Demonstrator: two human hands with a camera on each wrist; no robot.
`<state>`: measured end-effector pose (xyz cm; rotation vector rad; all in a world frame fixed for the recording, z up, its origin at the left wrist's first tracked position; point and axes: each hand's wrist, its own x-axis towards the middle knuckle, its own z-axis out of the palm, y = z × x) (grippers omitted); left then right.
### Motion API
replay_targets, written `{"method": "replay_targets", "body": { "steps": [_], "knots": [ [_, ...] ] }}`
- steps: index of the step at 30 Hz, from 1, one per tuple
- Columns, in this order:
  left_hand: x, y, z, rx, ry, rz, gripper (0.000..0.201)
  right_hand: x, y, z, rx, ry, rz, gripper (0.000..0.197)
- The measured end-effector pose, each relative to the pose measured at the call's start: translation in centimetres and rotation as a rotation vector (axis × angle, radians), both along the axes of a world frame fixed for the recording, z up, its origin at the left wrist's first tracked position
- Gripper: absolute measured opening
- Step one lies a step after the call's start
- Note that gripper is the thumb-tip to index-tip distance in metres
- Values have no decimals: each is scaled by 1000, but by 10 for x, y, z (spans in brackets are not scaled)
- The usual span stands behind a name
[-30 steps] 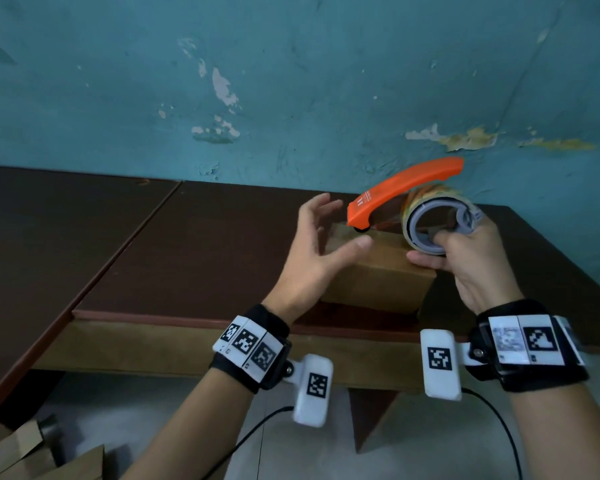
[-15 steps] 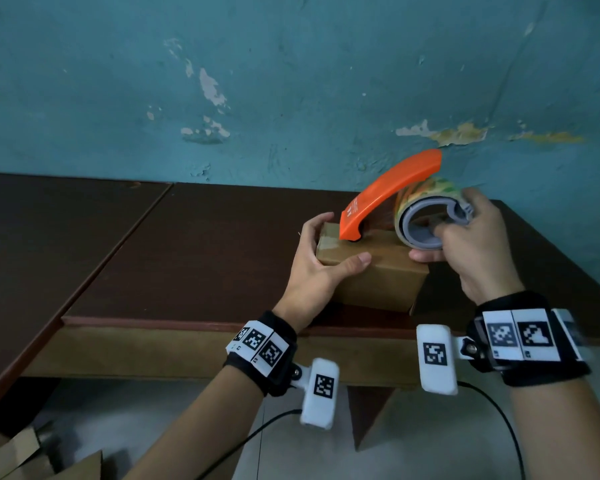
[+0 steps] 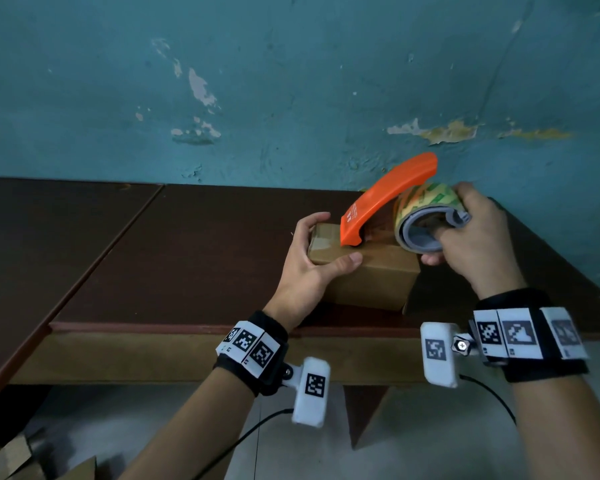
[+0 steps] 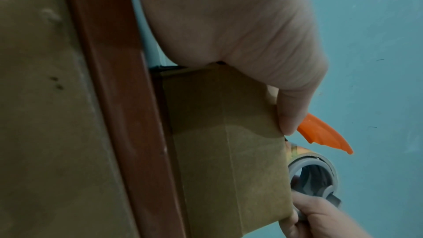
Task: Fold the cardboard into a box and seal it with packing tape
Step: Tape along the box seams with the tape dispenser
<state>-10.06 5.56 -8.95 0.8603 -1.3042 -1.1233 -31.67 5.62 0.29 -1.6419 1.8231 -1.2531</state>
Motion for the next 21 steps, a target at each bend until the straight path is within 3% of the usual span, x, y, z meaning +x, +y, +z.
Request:
{"method": "replay_targets", "body": {
  "steps": [11,21],
  "knots": [
    [-2,-4,-3,20,81,5,77,-25,2,-4,8,-18,-43,42],
    [-1,-3,-1,44,93,5,73,-46,1,-7,-42,153,-166,39]
  ]
}}
